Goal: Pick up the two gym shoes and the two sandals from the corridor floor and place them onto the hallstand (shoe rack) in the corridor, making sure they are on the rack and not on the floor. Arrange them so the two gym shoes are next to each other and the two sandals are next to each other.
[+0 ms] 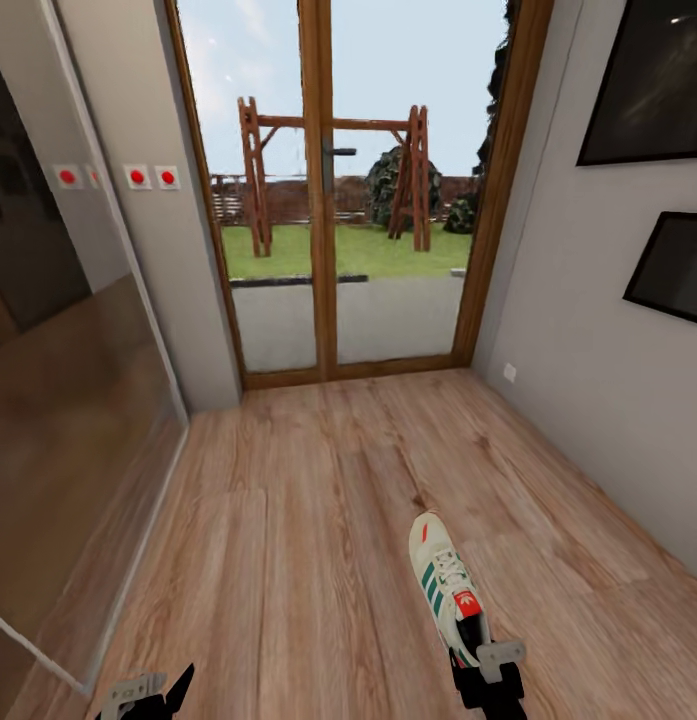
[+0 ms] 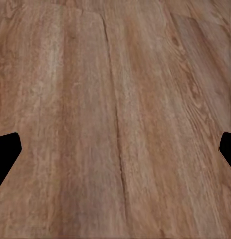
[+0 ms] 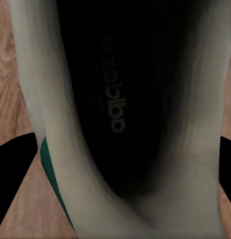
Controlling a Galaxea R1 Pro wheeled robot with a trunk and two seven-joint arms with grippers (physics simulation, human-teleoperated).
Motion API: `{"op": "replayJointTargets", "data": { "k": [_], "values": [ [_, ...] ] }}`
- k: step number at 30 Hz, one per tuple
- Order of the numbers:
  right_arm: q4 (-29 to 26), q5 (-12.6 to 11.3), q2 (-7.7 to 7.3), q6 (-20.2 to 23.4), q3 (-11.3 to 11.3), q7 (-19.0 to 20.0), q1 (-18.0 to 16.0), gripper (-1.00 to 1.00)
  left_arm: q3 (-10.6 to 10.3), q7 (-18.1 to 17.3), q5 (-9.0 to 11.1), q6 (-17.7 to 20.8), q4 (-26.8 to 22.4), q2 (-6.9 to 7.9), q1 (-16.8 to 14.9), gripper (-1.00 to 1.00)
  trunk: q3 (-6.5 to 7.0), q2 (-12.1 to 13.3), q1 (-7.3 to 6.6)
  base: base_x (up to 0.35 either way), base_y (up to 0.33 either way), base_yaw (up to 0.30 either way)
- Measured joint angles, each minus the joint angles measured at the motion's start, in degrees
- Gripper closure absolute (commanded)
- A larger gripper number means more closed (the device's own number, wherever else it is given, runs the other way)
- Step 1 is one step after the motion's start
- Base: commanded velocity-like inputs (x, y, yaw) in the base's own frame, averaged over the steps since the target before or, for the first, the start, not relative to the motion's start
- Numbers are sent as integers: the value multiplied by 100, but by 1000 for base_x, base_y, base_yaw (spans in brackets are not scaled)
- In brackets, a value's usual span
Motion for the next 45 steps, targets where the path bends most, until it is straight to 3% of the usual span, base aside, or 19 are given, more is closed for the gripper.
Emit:
{"op": "replayJointTargets", "data": {
  "k": [16, 45],
  "values": [
    [0, 0, 0, 0, 0, 0, 0, 100, 1, 2, -1, 4, 1, 0, 0, -100, 0, 0, 0, 337, 32, -260],
    [0, 0, 0, 0, 0, 0, 0, 100, -17, 0, -10, -5, 166, 0, 0, -100, 0, 0, 0, 298, 183, -262]
  ]
}}
